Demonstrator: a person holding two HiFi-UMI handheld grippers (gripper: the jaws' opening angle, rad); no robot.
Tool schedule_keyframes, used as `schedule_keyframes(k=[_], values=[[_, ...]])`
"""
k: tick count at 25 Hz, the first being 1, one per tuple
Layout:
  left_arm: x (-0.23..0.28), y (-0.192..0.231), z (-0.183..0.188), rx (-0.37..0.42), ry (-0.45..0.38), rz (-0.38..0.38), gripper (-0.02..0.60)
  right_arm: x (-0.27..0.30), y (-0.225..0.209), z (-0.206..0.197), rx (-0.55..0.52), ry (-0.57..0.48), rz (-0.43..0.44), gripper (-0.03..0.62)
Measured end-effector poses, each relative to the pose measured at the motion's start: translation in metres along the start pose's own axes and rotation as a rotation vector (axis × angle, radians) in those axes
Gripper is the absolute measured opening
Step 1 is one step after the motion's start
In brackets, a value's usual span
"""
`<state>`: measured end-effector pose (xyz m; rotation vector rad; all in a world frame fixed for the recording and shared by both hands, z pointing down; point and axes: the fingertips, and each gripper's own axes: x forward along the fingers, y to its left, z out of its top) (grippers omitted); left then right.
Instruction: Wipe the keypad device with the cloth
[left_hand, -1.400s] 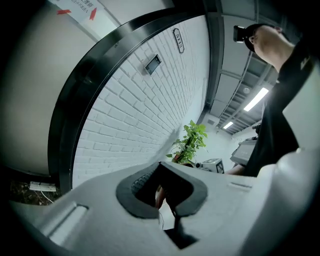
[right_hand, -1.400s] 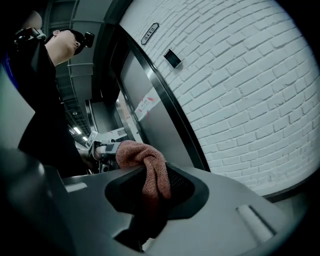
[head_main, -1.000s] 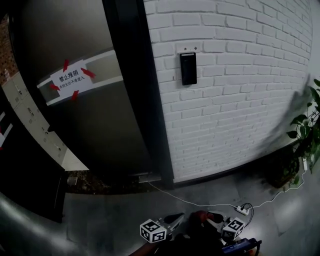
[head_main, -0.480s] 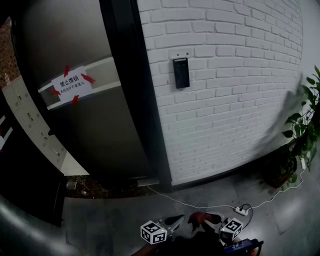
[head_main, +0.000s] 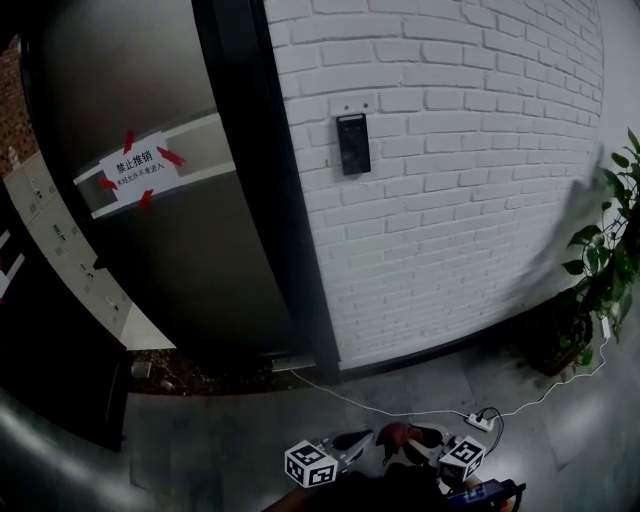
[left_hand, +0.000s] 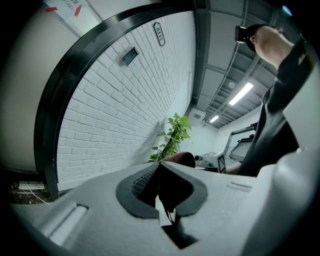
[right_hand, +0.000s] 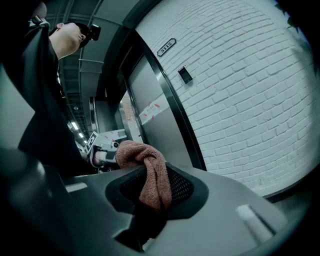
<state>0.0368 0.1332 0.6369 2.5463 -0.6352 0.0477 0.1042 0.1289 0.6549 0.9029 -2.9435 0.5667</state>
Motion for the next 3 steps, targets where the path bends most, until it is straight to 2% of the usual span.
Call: schedule_keyframes(k=[3], values=[[0.0007,0.0007,-0.0017,-0.004,0.001,0.006,0.004,0.0003,-0.0049,-0.0002,0.000,-0.003,-0.004,0.084]])
